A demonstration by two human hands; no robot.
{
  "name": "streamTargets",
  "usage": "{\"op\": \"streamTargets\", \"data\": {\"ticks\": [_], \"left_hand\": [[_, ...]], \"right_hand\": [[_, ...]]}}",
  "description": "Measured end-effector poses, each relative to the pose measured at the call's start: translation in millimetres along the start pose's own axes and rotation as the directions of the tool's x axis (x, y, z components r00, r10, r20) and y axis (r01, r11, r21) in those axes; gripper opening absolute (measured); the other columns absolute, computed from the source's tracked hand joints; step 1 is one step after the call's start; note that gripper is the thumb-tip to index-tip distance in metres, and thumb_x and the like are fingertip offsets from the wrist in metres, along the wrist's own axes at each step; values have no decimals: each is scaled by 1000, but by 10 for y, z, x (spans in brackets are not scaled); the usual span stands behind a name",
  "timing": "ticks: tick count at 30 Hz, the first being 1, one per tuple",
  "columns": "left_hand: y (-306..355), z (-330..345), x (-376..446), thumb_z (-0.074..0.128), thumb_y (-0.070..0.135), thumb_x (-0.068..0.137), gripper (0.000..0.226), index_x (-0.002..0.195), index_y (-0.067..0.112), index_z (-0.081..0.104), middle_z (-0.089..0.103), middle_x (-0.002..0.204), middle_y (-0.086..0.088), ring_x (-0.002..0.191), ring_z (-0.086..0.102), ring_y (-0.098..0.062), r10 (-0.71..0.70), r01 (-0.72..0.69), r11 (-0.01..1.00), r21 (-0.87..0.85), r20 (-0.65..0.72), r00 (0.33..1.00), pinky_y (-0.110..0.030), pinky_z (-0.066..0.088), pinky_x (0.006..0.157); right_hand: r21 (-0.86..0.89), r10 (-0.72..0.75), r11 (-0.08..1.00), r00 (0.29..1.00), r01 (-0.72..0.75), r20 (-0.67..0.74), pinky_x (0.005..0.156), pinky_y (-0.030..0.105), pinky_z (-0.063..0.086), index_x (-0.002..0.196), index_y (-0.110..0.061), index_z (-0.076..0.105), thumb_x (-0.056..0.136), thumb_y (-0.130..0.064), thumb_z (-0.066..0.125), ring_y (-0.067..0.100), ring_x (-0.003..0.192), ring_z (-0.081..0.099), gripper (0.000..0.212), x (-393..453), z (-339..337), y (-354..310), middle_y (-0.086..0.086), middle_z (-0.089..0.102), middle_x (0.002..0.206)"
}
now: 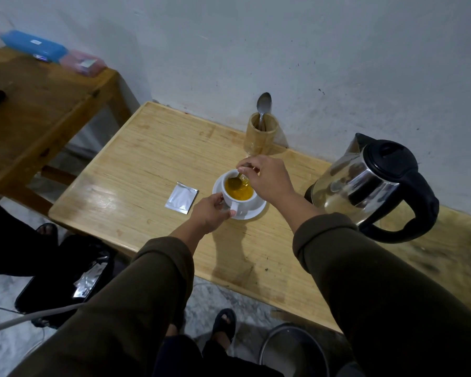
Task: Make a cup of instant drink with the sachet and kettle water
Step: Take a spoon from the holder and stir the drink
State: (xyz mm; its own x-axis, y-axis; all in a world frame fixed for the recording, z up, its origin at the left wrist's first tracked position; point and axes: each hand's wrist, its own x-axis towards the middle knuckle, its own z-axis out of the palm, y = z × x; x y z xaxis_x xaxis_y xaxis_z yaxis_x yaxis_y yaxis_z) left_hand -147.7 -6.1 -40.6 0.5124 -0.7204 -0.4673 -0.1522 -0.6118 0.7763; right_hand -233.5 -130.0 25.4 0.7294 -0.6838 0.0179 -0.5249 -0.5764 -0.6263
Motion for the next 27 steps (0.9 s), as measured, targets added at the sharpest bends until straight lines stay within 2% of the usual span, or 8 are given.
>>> {"op": "streamTargets", "data": {"ticks": [6, 13, 17, 23, 27], "left_hand": [[6, -4, -2, 68, 20, 84, 51, 133, 16, 55, 64, 130, -6, 124, 57, -21, 7, -7, 1000, 2, 9, 1000, -39, 46, 104], [12, -16, 4, 68, 20, 85, 59, 139, 12, 49, 59, 136, -8, 127, 55, -24, 9, -10, 1000, 26, 35, 999, -41, 45, 106], [29, -39, 14, 67, 26, 85, 60, 140, 13, 47, 57, 139, -7, 129, 54, -24, 0, -5, 996, 85, 61, 998, -42, 44, 106], [84, -101, 12, 61, 29, 89, 59, 142, 13, 43, 55, 141, -6, 129, 51, -26, -12, -11, 985, 174, 130, 991, -41, 44, 106], [90, -136, 2, 55, 28, 92, 51, 139, 11, 47, 55, 139, -10, 125, 53, -31, 0, -38, 973, 226, 163, 987, -41, 46, 103]], "right_hand": [[-7, -24, 1000, 999, 25, 32, 80, 40, 53, 91, -12, 73, 89, -23, 59, 24, 87, 64, 18, -33, -45, -5, 9, 74, 89], [-73, -55, 996, 997, 59, 45, 82, 38, 49, 95, -10, 73, 91, -21, 57, 25, 90, 61, 20, -143, -146, 30, 12, 70, 95], [-83, -65, 995, 998, 63, -26, 80, 35, 46, 97, -10, 74, 90, -20, 59, 26, 92, 60, 20, -233, -182, -10, 13, 66, 97], [-46, -7, 999, 984, -1, -175, 81, 32, 49, 96, -11, 75, 89, -18, 60, 22, 89, 63, 18, -421, -195, -103, 9, 72, 96], [-1, 125, 991, 938, -132, -324, 78, 34, 52, 92, -10, 73, 88, -17, 60, 22, 83, 65, 16, -574, -155, -144, 7, 74, 92]]}}
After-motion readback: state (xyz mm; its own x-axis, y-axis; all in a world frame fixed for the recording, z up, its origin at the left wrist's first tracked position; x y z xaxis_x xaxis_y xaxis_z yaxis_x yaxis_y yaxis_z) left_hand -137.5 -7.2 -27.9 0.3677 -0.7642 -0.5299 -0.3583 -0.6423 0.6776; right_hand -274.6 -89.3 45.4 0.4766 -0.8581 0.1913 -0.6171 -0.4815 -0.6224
